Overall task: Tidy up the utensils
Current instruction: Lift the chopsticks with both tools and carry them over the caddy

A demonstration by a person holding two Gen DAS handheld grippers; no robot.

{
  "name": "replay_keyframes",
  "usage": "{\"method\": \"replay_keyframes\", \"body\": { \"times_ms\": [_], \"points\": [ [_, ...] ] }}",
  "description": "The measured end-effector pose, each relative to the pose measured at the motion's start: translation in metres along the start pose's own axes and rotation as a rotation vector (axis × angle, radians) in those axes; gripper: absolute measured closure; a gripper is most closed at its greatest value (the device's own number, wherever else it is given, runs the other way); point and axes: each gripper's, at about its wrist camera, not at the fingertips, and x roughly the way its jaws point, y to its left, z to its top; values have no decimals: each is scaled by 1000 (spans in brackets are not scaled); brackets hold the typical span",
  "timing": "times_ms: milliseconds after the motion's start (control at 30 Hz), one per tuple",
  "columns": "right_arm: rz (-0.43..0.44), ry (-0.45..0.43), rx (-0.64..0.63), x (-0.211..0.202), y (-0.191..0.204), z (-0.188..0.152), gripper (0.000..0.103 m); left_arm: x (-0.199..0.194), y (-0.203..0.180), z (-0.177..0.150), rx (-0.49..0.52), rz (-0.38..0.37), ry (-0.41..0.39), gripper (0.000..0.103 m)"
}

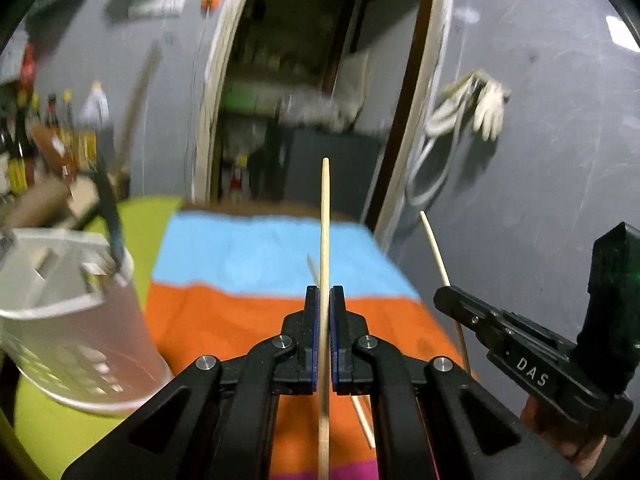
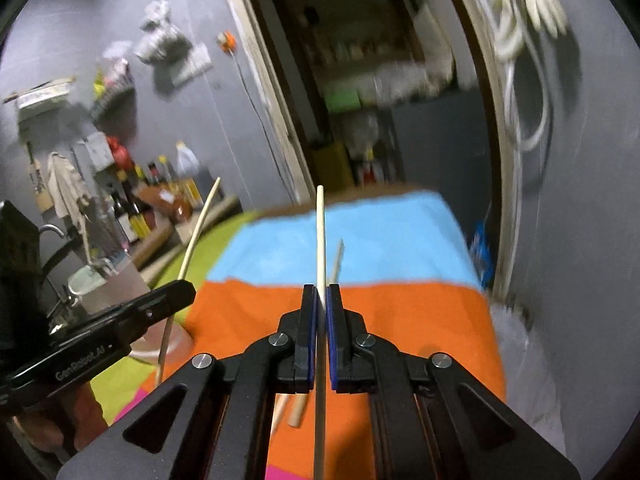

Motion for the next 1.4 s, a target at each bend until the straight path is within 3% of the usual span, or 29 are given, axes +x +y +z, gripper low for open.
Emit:
{"method": "replay_keyframes", "body": {
  "times_ms": [300, 500, 900, 1067, 1200, 1400],
  "points": [
    [0, -344, -128, -46, 61, 19, 100, -53, -1, 18, 71, 34, -230, 100],
    [49, -468, -144, -49, 92, 28, 100, -97, 25, 35, 73, 60, -358, 100],
    [260, -524, -78, -24, 155, 49, 100, -140, 118, 59, 21, 198, -493, 100],
    [353, -526, 24, -3, 169, 61, 100, -141, 176, 54, -120, 220, -518, 100],
    [354, -518, 28, 16, 185, 62, 100, -139, 206, 51, -212, 202, -525, 100],
    [285, -497, -55, 36, 203, 49, 100, -126, 210, 45, -194, 217, -504, 100]
  ]
}}
